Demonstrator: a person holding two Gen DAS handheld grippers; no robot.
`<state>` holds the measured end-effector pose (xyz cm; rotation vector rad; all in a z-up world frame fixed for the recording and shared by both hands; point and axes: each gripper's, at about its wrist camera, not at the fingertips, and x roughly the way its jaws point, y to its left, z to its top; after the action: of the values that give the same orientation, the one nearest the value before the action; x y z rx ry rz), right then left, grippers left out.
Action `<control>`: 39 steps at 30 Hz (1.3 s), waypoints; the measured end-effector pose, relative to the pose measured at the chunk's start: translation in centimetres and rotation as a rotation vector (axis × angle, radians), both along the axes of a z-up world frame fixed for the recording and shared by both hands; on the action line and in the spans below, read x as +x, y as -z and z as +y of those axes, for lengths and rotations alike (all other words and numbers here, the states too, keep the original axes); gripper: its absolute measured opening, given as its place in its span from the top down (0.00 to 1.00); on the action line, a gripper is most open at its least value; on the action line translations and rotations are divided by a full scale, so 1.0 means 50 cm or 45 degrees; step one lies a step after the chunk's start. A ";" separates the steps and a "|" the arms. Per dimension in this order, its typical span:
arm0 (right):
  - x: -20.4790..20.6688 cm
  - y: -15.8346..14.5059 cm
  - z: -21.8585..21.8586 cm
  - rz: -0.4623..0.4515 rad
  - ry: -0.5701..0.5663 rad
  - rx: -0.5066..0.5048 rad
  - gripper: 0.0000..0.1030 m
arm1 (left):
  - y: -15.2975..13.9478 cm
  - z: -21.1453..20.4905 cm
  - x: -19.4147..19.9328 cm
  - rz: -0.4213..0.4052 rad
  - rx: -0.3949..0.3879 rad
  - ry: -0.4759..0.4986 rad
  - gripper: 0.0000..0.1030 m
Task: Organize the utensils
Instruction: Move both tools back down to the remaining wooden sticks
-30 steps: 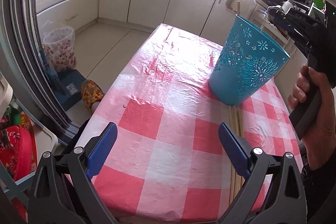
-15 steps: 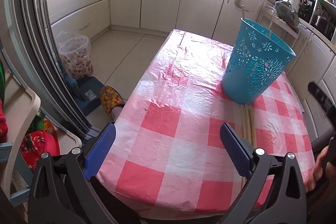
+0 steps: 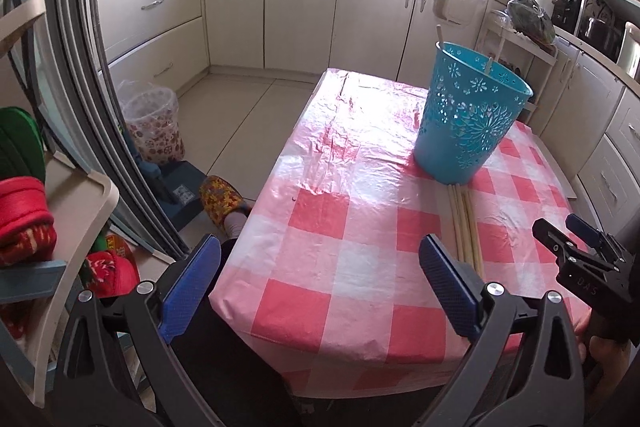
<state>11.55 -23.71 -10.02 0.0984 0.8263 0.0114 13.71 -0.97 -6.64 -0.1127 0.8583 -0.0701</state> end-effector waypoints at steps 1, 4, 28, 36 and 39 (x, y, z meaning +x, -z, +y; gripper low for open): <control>-0.005 0.004 0.007 0.007 -0.010 -0.002 0.21 | 0.008 0.001 -0.003 0.017 -0.001 0.005 0.07; -0.011 0.021 0.021 0.041 -0.026 0.004 0.21 | 0.030 -0.006 -0.007 0.053 0.018 0.026 0.07; 0.017 0.063 -0.017 0.130 0.024 0.061 0.21 | 0.057 -0.117 0.048 0.097 0.080 0.153 0.07; 0.035 0.082 0.001 0.203 -0.018 0.085 0.51 | 0.084 -0.146 0.074 0.191 0.002 0.206 0.07; 0.048 0.092 0.008 0.221 -0.021 0.098 0.54 | 0.086 -0.156 0.075 0.190 0.015 0.212 0.07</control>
<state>13.94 -23.32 -14.62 0.1665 1.0006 0.0509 17.46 -8.75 -10.96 -0.0353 1.0162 -0.2148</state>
